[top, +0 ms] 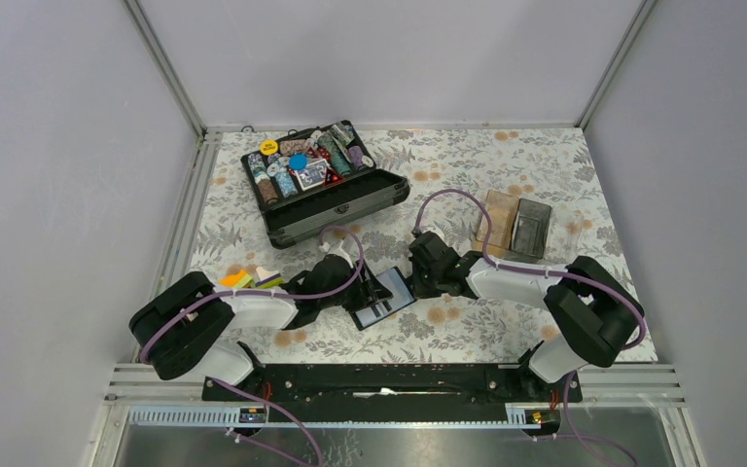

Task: Put the credit cards into the card holder
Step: Insert the credit card into the card holder.

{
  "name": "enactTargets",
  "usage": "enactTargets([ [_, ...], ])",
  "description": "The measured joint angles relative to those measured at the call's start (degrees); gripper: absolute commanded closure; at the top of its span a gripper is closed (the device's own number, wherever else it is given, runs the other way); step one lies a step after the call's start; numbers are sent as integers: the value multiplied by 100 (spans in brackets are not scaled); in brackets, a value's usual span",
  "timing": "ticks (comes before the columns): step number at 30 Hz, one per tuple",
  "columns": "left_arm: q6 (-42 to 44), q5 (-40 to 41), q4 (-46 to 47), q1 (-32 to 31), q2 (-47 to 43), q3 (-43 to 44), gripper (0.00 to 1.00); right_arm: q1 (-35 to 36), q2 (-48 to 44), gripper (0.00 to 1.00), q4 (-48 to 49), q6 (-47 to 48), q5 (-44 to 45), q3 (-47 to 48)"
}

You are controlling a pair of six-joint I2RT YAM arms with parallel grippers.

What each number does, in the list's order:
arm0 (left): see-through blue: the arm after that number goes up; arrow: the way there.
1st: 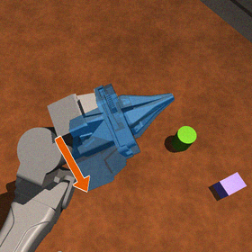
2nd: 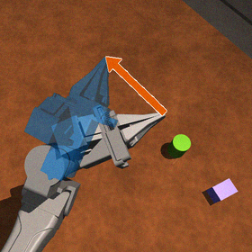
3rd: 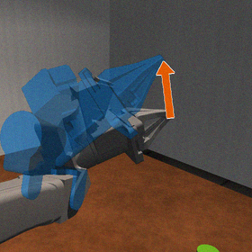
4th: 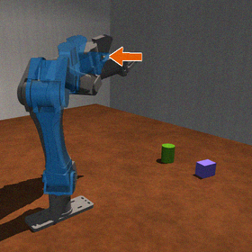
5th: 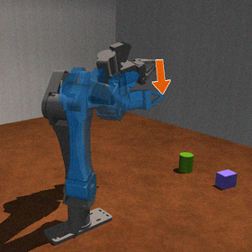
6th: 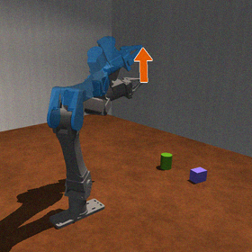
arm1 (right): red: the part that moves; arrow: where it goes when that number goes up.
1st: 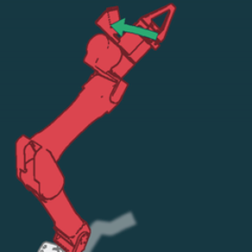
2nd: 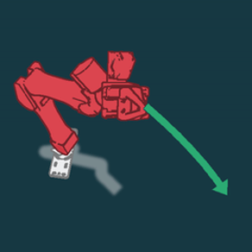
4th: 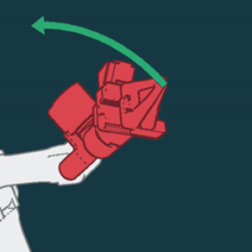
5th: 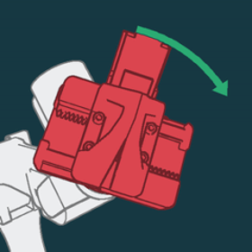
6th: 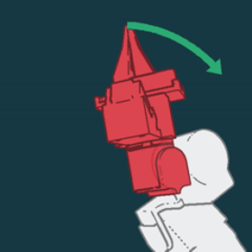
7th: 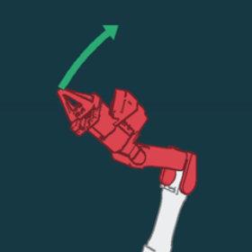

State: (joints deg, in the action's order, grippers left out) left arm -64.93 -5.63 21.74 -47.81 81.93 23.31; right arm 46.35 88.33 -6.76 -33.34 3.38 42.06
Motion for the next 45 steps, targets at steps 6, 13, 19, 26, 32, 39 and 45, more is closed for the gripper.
enactTargets([
  [6,46,37,33,-26,72,46,49,0,48,100,-9,-2,-4,50],
  [13,87,83,63,-63,153,153,49,0,76,100,-20,-4,-4,83],
  [19,192,203,55,-76,153,264,49,0,94,100,17,-15,-7,85],
  [26,245,203,76,-79,229,393,47,0,96,100,17,-20,-7,90],
  [32,483,308,-529,-79,-243,398,35,4,76,72,-107,-39,24,131],
  [39,780,540,-1727,-83,-1580,402,21,11,-516,55,-623,4,57,127],
  [45,798,798,-2529,-87,-2166,199,18,11,-1078,64,-378,111,-107,42],
])
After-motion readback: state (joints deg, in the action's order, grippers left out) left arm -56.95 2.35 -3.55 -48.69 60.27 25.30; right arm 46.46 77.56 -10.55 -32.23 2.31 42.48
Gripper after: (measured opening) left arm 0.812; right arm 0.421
